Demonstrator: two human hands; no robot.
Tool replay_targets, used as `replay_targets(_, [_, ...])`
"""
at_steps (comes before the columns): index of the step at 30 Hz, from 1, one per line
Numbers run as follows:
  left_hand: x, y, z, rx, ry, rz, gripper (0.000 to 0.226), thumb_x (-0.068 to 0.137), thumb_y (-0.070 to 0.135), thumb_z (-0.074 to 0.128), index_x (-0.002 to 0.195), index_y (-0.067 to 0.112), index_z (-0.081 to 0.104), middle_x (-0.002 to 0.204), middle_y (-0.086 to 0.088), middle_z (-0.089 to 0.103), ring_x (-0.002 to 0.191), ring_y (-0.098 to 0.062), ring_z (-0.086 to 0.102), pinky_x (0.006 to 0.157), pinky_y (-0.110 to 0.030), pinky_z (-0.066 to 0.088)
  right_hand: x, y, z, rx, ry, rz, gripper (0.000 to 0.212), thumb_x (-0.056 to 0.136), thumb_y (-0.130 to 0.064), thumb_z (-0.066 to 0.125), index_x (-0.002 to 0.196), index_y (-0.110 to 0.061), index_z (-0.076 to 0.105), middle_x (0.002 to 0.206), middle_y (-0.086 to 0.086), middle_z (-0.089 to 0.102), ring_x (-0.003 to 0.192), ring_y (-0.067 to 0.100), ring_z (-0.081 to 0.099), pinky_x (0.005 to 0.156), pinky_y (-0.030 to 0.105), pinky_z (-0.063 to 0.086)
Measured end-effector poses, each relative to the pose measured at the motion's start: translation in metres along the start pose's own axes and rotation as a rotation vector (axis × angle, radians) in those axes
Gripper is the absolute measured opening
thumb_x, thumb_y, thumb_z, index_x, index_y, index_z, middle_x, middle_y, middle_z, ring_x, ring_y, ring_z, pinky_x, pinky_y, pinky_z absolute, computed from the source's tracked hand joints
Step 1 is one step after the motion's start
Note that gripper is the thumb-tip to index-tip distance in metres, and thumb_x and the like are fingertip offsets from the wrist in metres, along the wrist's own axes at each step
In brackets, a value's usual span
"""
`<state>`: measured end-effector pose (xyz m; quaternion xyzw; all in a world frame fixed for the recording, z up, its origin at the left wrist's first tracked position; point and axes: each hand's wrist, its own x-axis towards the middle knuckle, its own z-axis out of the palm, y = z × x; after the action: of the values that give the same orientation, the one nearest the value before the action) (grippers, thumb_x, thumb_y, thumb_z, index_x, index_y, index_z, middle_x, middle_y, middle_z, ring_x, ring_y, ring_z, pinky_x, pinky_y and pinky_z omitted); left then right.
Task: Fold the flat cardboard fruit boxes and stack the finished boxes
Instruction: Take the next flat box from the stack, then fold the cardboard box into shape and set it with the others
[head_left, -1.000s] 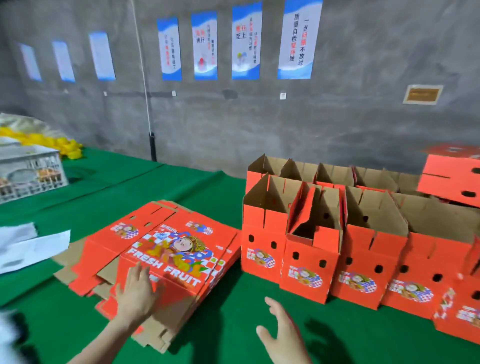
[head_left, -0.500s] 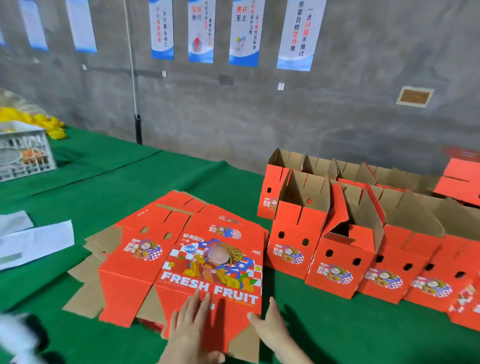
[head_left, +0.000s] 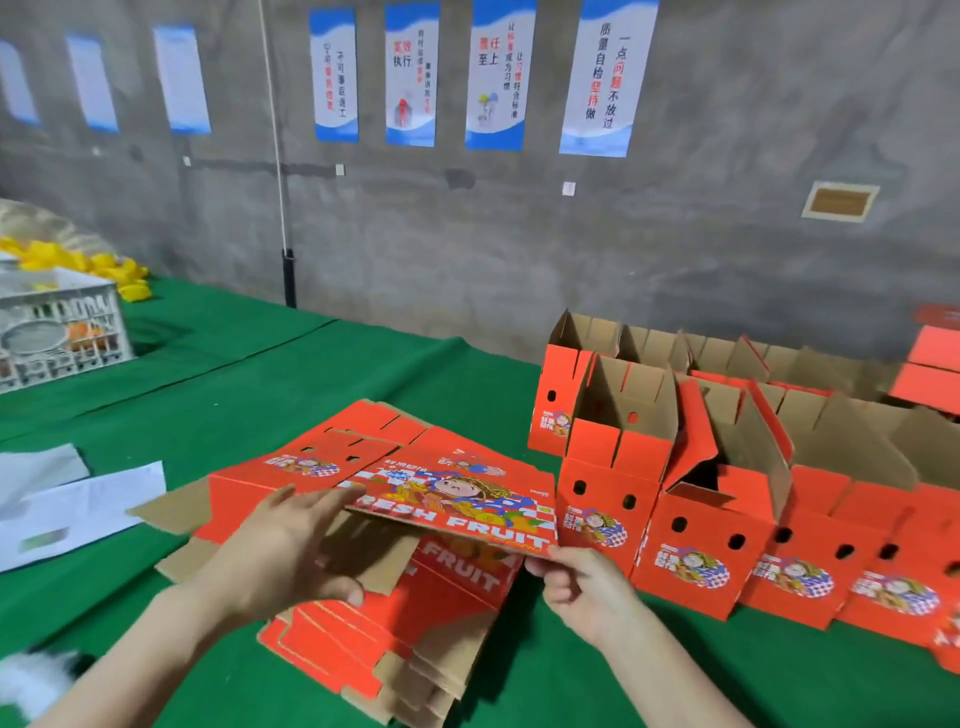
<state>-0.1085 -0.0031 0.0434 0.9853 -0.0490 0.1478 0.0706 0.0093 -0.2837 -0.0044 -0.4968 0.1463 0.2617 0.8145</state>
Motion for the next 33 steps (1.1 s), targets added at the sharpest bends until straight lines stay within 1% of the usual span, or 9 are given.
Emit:
replay_targets(5, [0.03,0.015,-0.038,-0.041,0.38,0.129,0.103,0.064,0.081,0.047,0.13,0.003,0.052,0.122,-0.011,0.064,0.109,-0.03,0.062,0.093,-0.045,0.049,-0.026,-0.043,0.017,0.194,0.017,-0.017,0.022,0.094,0.008,0.033,0.08,0.001,0.049,0.051,0.02,0.059,0.028,0.009,0.041,0.028,0.014,0.029])
replay_targets(9, [0.043,0.031,-0.048,-0.027,0.614,0.192,0.087,0.074,0.082,0.036,0.092,0.003,0.067,0.085,-0.01,0.07,0.075,-0.031,0.068,0.066,-0.042,0.053,-0.04,-0.065,0.017,0.259,0.015,-0.014,0.021,0.095,0.006,0.035,0.083,0.001,0.051,0.054,0.019,0.06,0.03,0.01,0.045,0.029,0.014,0.033])
replay_targets(12, [0.058,0.043,-0.053,-0.018,0.721,0.226,0.077,0.086,0.072,0.032,0.066,0.004,0.064,0.058,-0.005,0.062,0.05,-0.027,0.061,0.048,-0.03,0.046,-0.049,-0.068,0.015,0.24,0.004,-0.014,0.02,0.095,0.006,0.038,0.082,0.002,0.053,0.053,0.018,0.06,0.031,0.01,0.047,0.03,0.014,0.036])
replay_targets(17, [0.089,0.07,-0.069,-0.017,0.808,0.299,0.074,0.089,0.066,0.033,0.064,0.002,0.061,0.054,-0.008,0.061,0.046,-0.027,0.06,0.045,-0.028,0.046,-0.061,-0.075,-0.001,0.208,0.003,-0.034,0.017,0.099,-0.011,0.043,0.091,-0.001,0.055,0.053,0.012,0.06,0.031,0.01,0.045,0.03,0.013,0.031])
replay_targets(21, [0.105,0.105,-0.077,0.022,0.866,0.367,0.068,0.092,0.06,0.034,0.063,0.004,0.06,0.053,-0.009,0.06,0.045,-0.029,0.059,0.043,-0.028,0.045,-0.076,-0.087,-0.023,0.134,0.032,-0.112,0.033,0.101,-0.032,0.041,0.107,-0.002,0.05,0.056,0.01,0.061,0.038,0.012,0.043,0.033,0.02,0.031])
replay_targets(25, [0.116,0.148,-0.085,0.014,0.9,0.355,0.06,0.091,0.054,0.039,0.063,0.006,0.059,0.052,-0.008,0.06,0.046,-0.03,0.06,0.041,-0.03,0.044,-0.104,-0.092,-0.026,0.145,0.133,-0.514,0.022,0.102,-0.027,0.043,0.097,-0.006,0.05,0.063,0.012,0.065,0.046,0.019,0.053,0.046,0.026,0.038])
replay_targets(27, [0.121,0.171,-0.088,-0.011,0.899,0.348,0.053,0.088,0.05,0.047,0.063,0.005,0.058,0.051,-0.008,0.06,0.046,-0.03,0.06,0.039,-0.029,0.042,-0.119,-0.09,-0.025,-0.075,0.181,-0.857,0.01,0.1,-0.015,0.048,0.096,-0.01,0.055,0.07,0.012,0.067,0.05,0.017,0.061,0.046,0.025,0.045])
replay_targets(29, [0.125,0.195,-0.089,-0.036,0.884,0.335,0.048,0.086,0.047,0.055,0.063,0.005,0.058,0.051,-0.008,0.059,0.045,-0.031,0.06,0.038,-0.029,0.041,-0.129,-0.088,-0.026,-0.368,0.205,-1.142,0.016,0.095,-0.005,0.052,0.096,-0.019,0.059,0.079,0.007,0.067,0.059,0.014,0.065,0.05,0.024,0.049])
replay_targets(33, [0.13,0.241,-0.082,-0.124,0.784,0.313,0.044,0.087,0.046,0.059,0.071,0.005,0.06,0.059,-0.012,0.064,0.055,-0.036,0.063,0.047,-0.036,0.044,-0.148,-0.093,-0.036,-0.804,0.261,-1.286,0.033,0.086,-0.007,0.065,0.107,-0.03,0.055,0.091,-0.009,0.066,0.075,0.018,0.068,0.07,0.038,0.056])
